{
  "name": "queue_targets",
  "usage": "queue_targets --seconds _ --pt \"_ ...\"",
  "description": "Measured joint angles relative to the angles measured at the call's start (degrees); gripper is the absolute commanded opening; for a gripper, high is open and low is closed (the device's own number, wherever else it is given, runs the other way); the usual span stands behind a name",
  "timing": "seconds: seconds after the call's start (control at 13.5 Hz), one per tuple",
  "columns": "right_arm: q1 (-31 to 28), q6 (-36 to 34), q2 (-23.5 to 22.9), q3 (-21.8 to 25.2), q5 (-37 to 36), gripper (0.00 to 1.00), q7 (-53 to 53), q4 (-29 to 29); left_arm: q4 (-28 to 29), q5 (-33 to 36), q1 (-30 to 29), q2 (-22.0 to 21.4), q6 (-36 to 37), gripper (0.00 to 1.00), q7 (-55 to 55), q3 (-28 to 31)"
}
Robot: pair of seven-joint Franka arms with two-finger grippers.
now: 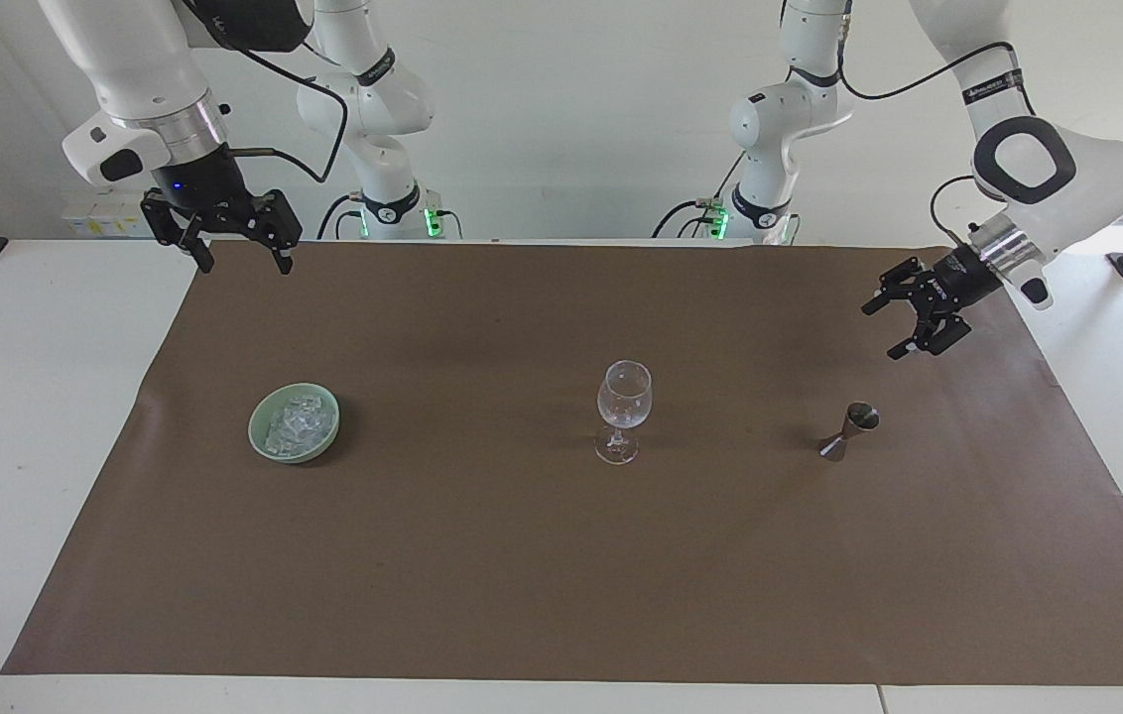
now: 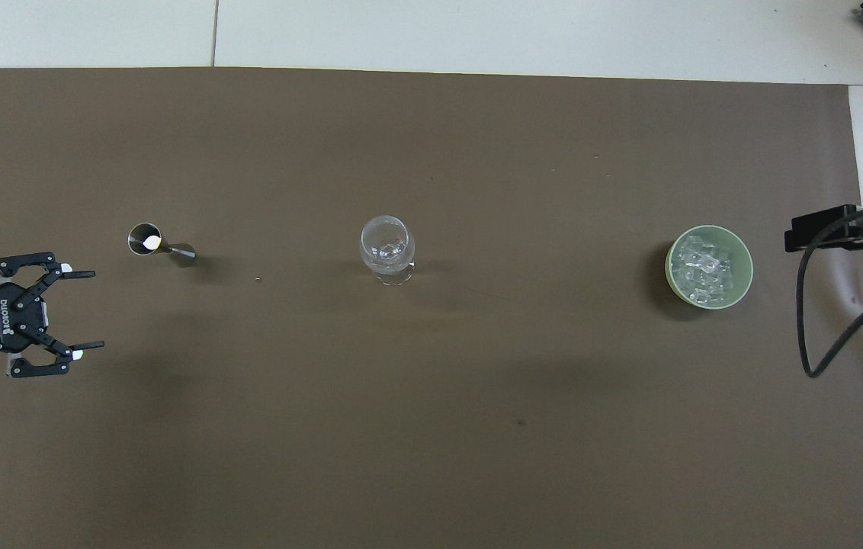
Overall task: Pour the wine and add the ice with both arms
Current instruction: 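Reach the left gripper toward the small silver jigger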
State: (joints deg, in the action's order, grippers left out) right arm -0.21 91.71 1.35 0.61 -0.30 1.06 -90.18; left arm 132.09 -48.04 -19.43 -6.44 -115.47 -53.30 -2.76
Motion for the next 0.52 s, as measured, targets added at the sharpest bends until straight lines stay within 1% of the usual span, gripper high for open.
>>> queue_targets --seconds 0.22,0.37,0.52 --pt "0.0 0.0 0.0 0.0 0.0 1.0 0.0 0.0 4.9 -6.6 -0.6 -0.2 -5.0 1.0 -0.7 0.0" --pt "0.0 0.0 0.0 0.0 0.0 1.0 0.0 0.0 8.1 -14.8 -0.5 -0.3 -9.3 1.0 -1.0 -0.3" --pt "0.0 0.0 0.0 0.0 0.0 1.0 0.0 0.0 10.8 -22.9 -0.3 0.0 -12.0 1.0 -1.0 -0.8"
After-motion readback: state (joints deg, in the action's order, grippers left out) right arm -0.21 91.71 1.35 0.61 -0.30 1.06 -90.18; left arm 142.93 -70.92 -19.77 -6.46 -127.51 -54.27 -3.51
